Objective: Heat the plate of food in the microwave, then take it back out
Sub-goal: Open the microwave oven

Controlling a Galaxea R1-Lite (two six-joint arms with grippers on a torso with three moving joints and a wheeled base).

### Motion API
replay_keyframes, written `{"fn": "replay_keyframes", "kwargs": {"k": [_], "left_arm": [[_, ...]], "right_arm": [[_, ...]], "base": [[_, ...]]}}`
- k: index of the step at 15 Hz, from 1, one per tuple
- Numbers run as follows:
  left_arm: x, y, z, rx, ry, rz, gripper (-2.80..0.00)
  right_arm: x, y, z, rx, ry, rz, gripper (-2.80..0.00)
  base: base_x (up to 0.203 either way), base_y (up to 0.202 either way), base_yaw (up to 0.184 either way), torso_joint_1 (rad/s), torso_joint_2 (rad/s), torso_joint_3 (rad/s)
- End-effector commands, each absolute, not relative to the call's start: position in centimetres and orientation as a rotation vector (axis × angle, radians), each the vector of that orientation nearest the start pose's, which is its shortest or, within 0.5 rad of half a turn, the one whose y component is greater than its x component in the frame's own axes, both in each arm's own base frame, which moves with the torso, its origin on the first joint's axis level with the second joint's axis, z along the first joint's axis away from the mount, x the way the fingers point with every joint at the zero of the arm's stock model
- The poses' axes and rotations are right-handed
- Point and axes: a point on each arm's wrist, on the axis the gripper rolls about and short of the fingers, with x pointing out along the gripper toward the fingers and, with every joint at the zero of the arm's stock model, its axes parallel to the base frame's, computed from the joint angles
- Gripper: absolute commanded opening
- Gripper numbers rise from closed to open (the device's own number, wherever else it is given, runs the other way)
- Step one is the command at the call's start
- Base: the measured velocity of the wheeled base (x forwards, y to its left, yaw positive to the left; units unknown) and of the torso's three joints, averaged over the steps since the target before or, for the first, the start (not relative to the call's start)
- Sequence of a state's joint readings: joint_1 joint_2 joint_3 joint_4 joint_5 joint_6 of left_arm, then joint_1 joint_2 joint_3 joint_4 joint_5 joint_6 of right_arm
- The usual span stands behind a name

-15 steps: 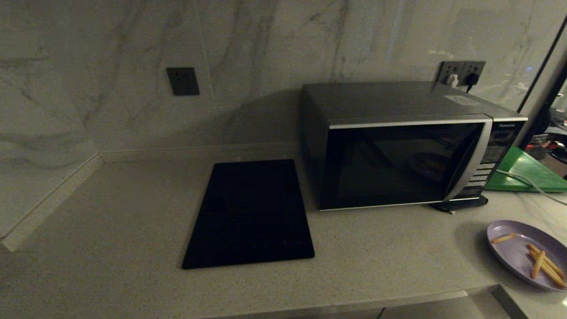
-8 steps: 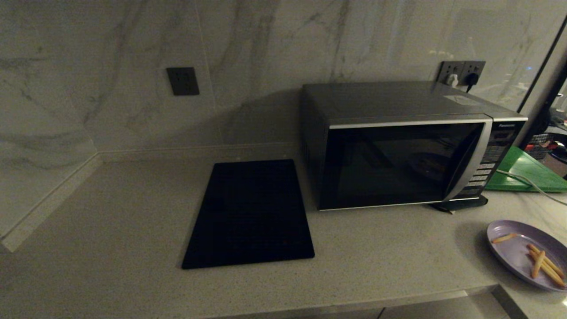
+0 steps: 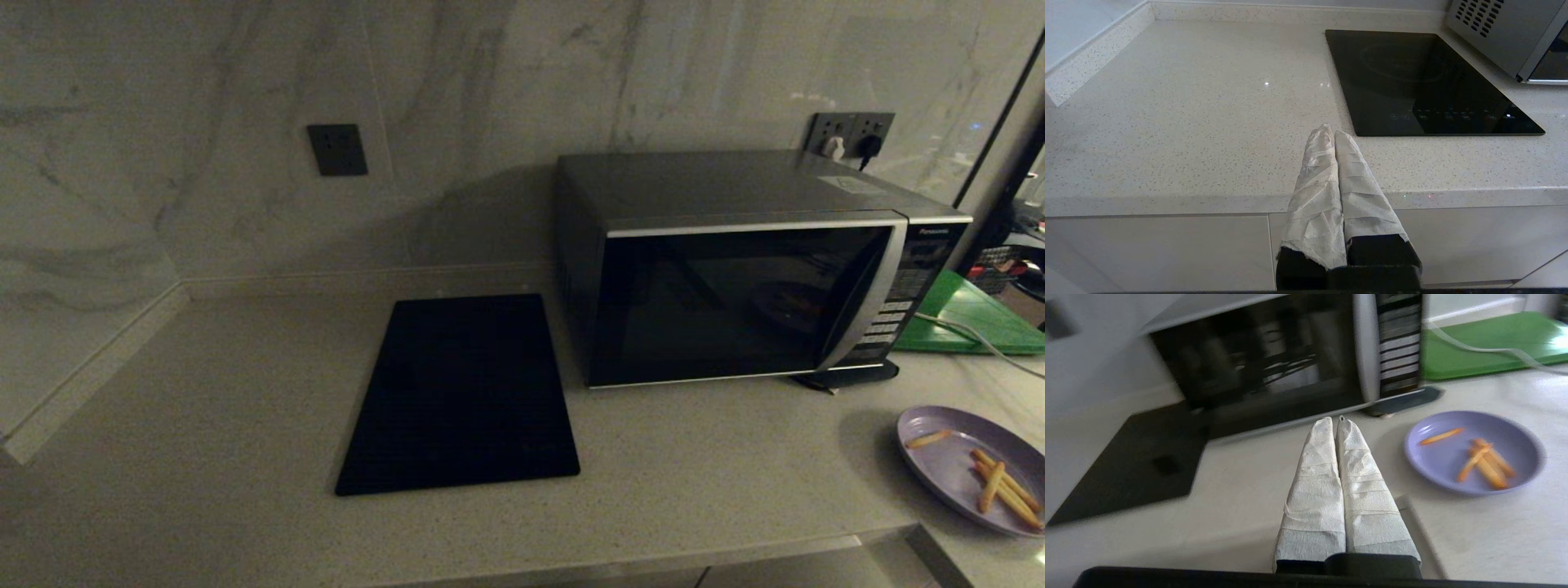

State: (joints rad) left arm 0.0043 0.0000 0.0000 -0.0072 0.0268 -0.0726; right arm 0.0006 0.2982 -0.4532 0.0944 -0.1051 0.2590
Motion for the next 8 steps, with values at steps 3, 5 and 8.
{"fn": "replay_keyframes", "kwargs": {"k": [3, 5, 8], "left_arm": [[-2.3, 0.1, 7.6, -0.074, -0.007, 0.032, -2.80], [-2.3, 0.1, 7.6, -0.074, -0.007, 0.032, -2.80], [-2.3, 0.1, 7.6, -0.074, -0.007, 0.032, -2.80]], "right_arm": [[5.0, -0.8, 23.6, 0.203, 0.133, -0.364, -2.80], [7.9, -1.0, 24.2, 0.082, 0.189, -0.472, -2.80], [11.9, -1.2, 24.1, -0.070, 0.140, -0.503, -2.80]], "base": [[0.000, 0.000, 0.000, 0.000, 0.00, 0.000], [0.000, 0.000, 0.000, 0.000, 0.00, 0.000], [0.000, 0.000, 0.000, 0.000, 0.00, 0.000]]}}
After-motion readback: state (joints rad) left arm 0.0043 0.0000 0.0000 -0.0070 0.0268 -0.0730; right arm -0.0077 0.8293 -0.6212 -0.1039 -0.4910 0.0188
